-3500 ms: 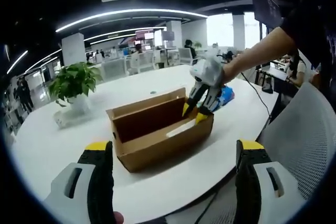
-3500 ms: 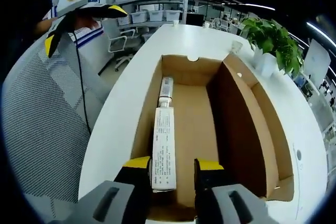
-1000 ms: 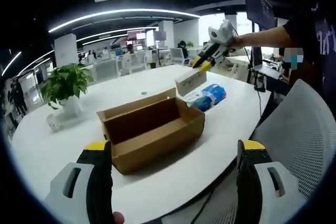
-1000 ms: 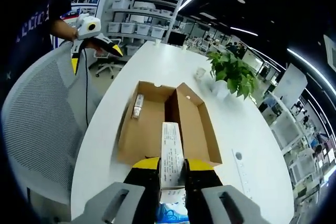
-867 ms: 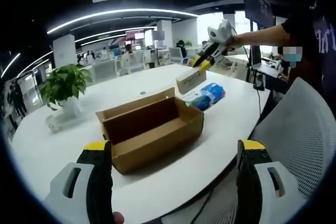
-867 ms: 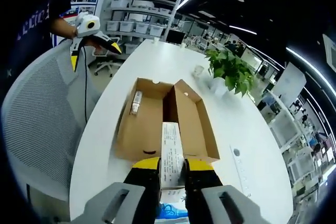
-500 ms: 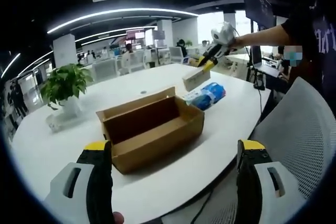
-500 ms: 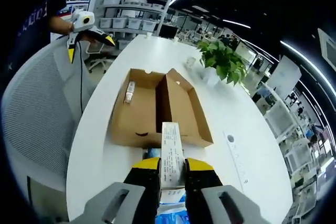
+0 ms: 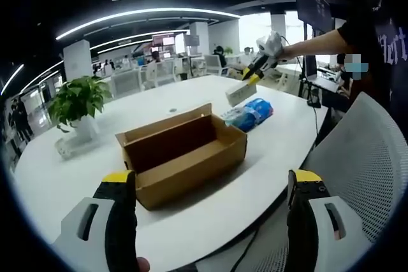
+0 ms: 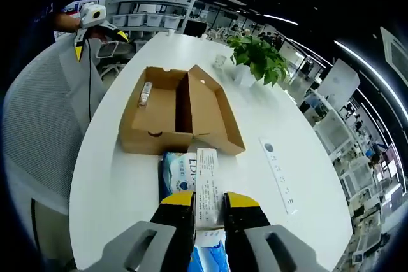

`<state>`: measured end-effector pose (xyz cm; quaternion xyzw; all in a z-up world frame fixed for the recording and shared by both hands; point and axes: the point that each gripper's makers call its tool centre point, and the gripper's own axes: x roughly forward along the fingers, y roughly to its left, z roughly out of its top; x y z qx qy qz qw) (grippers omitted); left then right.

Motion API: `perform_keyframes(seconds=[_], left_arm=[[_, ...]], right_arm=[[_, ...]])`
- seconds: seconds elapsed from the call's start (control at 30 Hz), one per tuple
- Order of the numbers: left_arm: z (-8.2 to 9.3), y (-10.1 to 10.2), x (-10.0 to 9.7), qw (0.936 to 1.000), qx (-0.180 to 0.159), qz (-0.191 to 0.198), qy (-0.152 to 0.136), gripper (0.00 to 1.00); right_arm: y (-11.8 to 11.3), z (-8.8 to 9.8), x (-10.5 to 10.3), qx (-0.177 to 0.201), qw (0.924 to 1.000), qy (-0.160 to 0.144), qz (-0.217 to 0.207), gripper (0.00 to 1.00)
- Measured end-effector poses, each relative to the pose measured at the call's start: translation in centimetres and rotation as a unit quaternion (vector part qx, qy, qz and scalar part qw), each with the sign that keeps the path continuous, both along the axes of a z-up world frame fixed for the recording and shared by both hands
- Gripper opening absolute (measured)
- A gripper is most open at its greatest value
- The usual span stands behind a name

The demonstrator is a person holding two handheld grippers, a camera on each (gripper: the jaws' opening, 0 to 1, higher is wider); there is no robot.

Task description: Operate the shoe box by opening the lid, removing the specified soft item, and placing it in the target area until the item is outside and the box remains undamaged.

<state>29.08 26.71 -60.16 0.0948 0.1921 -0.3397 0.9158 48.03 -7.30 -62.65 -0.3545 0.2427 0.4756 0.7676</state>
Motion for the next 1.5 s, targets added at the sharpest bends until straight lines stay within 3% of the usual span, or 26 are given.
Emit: perform_keyframes(seconds=[0.17, 0.47, 0.8, 1.3, 1.5], left_arm=[[0.0, 0.1, 0.1, 0.9999, -0.008, 0.004, 0.003, 0.99], [-0.5, 0.3, 0.1, 0.9999, 0.002, 0.006, 0.012, 0.98], [-0.8, 0.7, 0.3, 0.9997, 0.006, 0.016, 0.019, 0.98], [-1.1, 1.1, 0.3, 0.9993, 0.011, 0.025, 0.026, 0.98], [-1.2, 1.2, 0.4, 0.999, 0.013, 0.029, 0.03, 0.98]], right_arm=[[-1.8, -1.1, 1.2, -0.012, 0.9998, -0.003, -0.014, 0.12], [-3.1, -1.5, 2.8, -0.005, 0.9995, -0.003, -0.031, 0.12], [-5.0, -3.4, 4.6, -0.023, 0.999, 0.006, -0.037, 0.12], [-6.7, -7.5, 5.7, -0.076, 0.9963, 0.029, -0.029, 0.12], [-7.6, -8.0, 6.1, -0.086, 0.9954, 0.031, -0.03, 0.12]])
